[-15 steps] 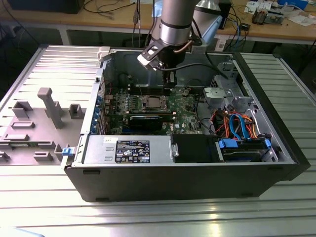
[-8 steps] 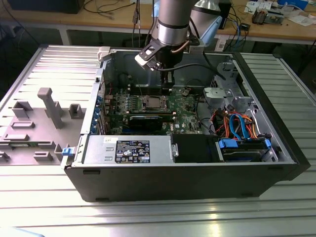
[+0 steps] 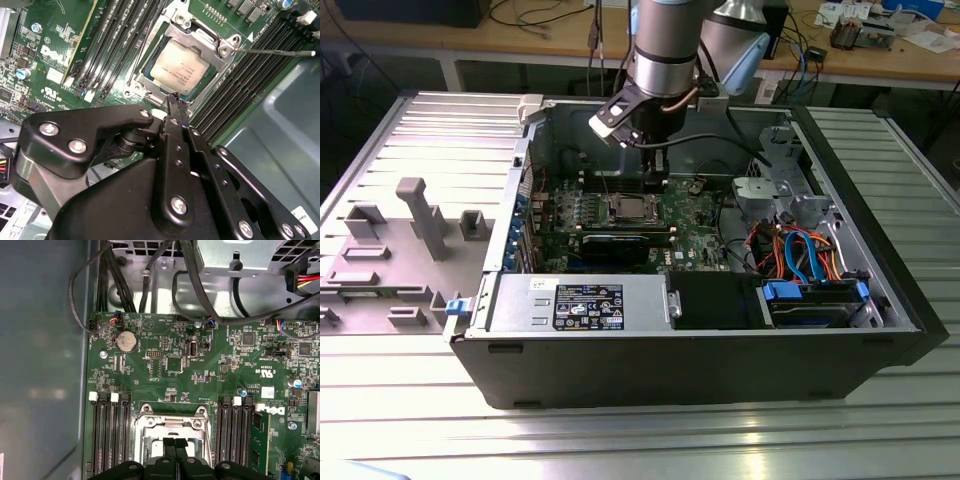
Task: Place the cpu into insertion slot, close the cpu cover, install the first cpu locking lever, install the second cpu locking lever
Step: 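Close the cpu cover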
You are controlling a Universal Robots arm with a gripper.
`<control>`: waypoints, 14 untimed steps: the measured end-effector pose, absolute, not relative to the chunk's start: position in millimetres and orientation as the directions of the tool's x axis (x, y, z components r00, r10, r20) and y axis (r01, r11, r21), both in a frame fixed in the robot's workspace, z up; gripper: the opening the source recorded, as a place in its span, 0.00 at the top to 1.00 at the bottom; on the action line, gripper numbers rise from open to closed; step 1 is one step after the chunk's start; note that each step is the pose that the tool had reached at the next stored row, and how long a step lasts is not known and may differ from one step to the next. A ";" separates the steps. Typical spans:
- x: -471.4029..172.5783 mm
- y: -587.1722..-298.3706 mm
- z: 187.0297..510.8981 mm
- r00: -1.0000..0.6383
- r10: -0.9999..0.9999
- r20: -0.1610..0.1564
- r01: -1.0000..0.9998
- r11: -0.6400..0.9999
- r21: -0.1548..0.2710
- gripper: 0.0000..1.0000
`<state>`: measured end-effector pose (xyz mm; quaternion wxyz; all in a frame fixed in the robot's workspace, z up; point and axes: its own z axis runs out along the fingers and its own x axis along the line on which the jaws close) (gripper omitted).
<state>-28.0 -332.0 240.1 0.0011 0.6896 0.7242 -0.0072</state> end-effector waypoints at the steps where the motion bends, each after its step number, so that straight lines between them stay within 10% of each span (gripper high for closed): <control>1: -28.6 -332.1 239.3 -0.050 0.999 -0.011 0.999 0.050 -0.009 0.89; 14: -31.3 -332.3 233.8 -0.050 0.999 -0.011 0.999 0.050 -0.009 0.89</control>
